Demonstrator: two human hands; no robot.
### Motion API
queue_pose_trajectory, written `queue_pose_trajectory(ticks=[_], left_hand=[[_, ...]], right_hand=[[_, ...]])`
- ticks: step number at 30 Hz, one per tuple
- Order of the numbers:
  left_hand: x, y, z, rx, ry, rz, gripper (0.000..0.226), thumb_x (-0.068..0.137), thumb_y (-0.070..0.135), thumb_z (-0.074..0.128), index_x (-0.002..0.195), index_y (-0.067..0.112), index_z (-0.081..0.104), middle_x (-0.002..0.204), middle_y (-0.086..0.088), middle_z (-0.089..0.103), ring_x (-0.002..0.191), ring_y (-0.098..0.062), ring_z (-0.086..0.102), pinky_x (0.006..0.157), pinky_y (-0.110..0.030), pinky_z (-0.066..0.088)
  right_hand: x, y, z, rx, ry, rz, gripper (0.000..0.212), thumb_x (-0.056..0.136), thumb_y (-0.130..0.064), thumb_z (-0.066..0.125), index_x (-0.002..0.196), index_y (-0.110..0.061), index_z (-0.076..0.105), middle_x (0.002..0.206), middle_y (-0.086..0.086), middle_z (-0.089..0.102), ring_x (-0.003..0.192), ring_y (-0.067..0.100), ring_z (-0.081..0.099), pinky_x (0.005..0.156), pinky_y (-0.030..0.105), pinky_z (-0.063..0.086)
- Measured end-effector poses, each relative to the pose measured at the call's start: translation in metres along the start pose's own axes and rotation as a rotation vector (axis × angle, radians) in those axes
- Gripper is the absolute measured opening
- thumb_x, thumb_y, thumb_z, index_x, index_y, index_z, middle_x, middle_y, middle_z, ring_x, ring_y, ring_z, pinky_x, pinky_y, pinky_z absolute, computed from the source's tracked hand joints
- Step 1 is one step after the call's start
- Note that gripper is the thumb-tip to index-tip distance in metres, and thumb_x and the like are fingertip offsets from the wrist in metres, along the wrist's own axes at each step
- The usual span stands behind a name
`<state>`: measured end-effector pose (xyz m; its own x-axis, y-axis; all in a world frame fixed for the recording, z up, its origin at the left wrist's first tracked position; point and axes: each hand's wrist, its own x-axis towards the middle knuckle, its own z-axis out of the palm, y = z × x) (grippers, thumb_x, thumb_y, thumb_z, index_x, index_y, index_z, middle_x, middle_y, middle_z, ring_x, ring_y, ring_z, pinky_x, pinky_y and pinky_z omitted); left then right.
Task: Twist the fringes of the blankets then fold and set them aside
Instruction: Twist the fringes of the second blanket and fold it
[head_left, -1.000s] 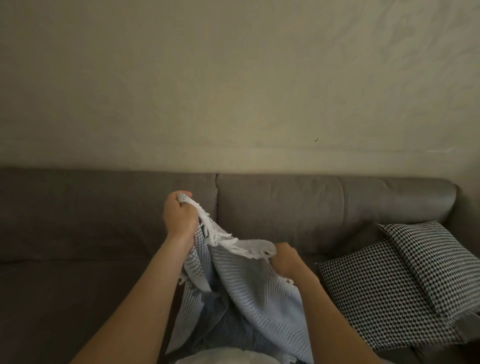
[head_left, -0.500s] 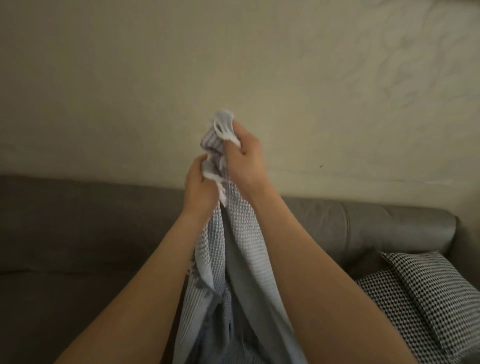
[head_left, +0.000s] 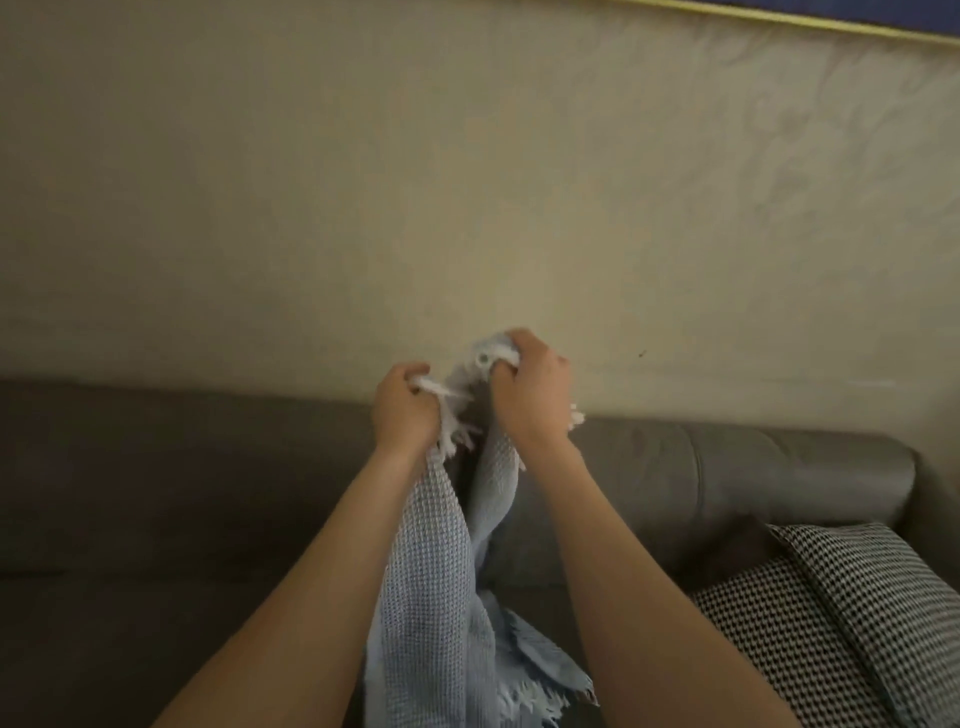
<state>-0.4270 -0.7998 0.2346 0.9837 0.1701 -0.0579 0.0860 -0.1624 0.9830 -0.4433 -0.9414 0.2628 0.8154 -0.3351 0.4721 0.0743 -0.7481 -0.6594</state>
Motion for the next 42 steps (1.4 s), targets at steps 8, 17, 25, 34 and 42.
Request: queue_pose_trajectory(ticks=[8, 17, 25, 34, 42], left_hand=[[-0.044, -0.082, -0.013, 0.46, -0.627, 0.175, 0.038, 0.088, 0.026, 0.081, 0.123, 0.033, 0.069, 0.114, 0.013, 0.073, 0.101, -0.005, 0.069, 0.091, -0.042, 0.06], [-0.057, -0.104, -0.014, 0.462, -0.08, 0.154, 0.031, 0.105, 0.004, 0.043, 0.11, 0.02, 0.07, 0.098, 0.005, 0.069, 0.083, -0.011, 0.066, 0.065, -0.012, 0.046], [-0.048, -0.094, -0.013, 0.132, 0.335, -0.025, 0.026, 0.104, 0.007, 0.04, 0.108, 0.015, 0.065, 0.1, 0.002, 0.064, 0.1, -0.024, 0.063, 0.087, -0.035, 0.046], [-0.065, -0.146, -0.009, 0.116, 0.074, -0.192, 0.045, 0.097, 0.039, 0.073, 0.127, 0.023, 0.044, 0.106, 0.002, 0.068, 0.1, -0.022, 0.07, 0.092, -0.047, 0.06], [-0.116, -0.144, 0.01, 0.219, -0.604, -0.092, 0.042, 0.085, 0.066, 0.076, 0.11, 0.033, 0.073, 0.108, 0.015, 0.075, 0.101, 0.004, 0.069, 0.087, -0.023, 0.054]], right_hand=[[-0.083, 0.062, 0.02, 0.028, -0.548, 0.12, 0.028, 0.081, -0.012, 0.065, 0.056, -0.008, 0.055, 0.05, 0.006, 0.052, 0.047, 0.016, 0.038, 0.045, 0.029, 0.03], [-0.135, 0.114, 0.011, 0.019, -0.752, 0.171, 0.031, 0.089, -0.042, 0.076, 0.074, -0.017, 0.063, 0.067, -0.005, 0.065, 0.058, 0.007, 0.059, 0.054, 0.027, 0.046], [-0.174, 0.154, 0.015, -0.184, -0.897, 0.38, 0.029, 0.087, -0.004, 0.053, 0.061, -0.011, 0.045, 0.063, 0.005, 0.052, 0.058, 0.019, 0.048, 0.051, 0.03, 0.036], [-0.164, 0.141, 0.008, 0.383, -0.604, 0.777, 0.023, 0.081, -0.004, 0.055, 0.064, -0.014, 0.042, 0.061, 0.005, 0.038, 0.06, 0.017, 0.037, 0.058, 0.034, 0.029], [-0.165, 0.151, 0.022, 0.628, -0.33, 0.962, 0.023, 0.067, -0.012, 0.056, 0.075, 0.01, 0.058, 0.072, 0.019, 0.055, 0.069, 0.03, 0.052, 0.062, 0.046, 0.042]])
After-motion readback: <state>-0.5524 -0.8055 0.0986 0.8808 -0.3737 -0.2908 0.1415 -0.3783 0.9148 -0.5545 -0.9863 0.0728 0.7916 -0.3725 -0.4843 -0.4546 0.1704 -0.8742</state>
